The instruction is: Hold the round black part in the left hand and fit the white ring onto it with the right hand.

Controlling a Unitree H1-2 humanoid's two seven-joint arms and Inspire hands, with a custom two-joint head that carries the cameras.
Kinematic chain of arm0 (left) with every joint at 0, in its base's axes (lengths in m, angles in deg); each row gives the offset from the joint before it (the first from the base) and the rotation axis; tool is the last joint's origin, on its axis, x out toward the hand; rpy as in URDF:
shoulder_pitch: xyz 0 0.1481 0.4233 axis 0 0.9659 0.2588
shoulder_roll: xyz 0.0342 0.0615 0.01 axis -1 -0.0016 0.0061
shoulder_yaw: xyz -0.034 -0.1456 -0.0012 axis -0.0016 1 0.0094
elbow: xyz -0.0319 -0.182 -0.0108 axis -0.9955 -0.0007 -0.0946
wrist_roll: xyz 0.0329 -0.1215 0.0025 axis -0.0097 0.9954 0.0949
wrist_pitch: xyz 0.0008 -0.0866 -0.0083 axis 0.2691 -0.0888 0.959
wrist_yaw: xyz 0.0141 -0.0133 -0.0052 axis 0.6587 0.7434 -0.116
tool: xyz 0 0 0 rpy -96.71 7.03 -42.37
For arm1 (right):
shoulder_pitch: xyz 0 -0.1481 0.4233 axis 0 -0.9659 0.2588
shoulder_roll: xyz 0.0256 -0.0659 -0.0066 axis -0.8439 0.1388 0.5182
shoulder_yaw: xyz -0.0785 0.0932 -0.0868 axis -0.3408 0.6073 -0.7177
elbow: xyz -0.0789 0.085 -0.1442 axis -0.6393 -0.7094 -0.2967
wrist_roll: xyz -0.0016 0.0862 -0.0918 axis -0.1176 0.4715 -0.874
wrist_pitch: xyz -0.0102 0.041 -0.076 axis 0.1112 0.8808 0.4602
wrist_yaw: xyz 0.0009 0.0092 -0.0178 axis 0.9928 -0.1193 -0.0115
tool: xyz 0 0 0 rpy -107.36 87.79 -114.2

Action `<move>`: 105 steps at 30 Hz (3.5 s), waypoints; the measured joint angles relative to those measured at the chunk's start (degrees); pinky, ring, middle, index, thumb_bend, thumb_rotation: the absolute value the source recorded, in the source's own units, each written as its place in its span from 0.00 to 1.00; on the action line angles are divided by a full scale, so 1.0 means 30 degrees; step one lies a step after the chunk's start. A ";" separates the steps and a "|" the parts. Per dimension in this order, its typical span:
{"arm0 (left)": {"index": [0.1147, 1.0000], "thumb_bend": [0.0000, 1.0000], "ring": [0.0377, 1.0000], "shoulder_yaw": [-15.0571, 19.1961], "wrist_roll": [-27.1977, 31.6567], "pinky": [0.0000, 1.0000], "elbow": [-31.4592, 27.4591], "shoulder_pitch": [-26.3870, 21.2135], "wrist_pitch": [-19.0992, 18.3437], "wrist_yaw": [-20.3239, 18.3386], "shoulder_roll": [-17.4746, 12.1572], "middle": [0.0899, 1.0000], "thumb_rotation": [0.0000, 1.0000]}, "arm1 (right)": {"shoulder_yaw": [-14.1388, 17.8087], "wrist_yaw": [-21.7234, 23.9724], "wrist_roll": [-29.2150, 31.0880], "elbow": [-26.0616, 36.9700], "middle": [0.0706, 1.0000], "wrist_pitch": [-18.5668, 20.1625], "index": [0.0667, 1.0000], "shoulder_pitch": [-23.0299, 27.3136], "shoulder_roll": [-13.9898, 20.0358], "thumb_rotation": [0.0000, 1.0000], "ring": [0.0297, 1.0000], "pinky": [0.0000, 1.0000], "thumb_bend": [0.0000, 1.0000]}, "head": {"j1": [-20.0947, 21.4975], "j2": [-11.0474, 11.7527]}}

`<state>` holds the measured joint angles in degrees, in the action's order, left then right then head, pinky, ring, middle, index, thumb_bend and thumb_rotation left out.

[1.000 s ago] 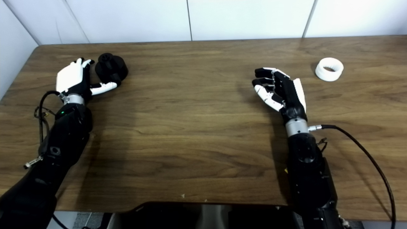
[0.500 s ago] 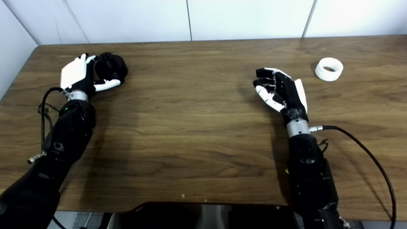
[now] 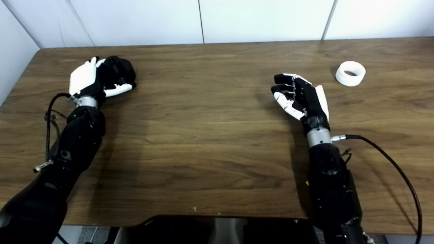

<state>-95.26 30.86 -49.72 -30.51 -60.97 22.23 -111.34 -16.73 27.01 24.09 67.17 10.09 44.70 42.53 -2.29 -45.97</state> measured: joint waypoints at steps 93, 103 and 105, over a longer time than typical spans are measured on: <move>0.61 1.00 1.00 -0.5187 0.0264 1.00 -0.8332 0.3705 0.2768 -0.2714 0.3413 1.00 0.37 | 0.0342 0.0060 0.0305 0.0250 0.68 0.0029 0.64 0.0026 0.0146 0.40 0.67 0.64 0.43 | 0.0117 -0.0117; 0.60 1.00 1.00 -0.5658 0.0265 1.00 -0.9465 0.4715 0.3951 -0.3897 0.3676 1.00 0.37 | 0.0323 -0.0143 0.0039 0.0251 0.68 0.0016 0.64 0.0024 0.0186 0.37 0.67 0.65 0.42 | 0.0732 -0.0117; 0.60 1.00 1.00 -0.5666 0.0266 1.00 -0.9523 0.4860 0.4228 -0.3987 0.3781 1.00 0.36 | 0.0324 -0.0140 0.0116 0.0270 0.69 0.0016 0.64 0.0024 0.0168 0.36 0.68 0.65 0.42 | 0.0849 -0.0117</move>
<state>-112.25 31.66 -78.29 -15.93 -48.28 10.27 -99.99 -15.76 26.59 24.44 67.98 10.13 44.77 43.04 0.26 -46.32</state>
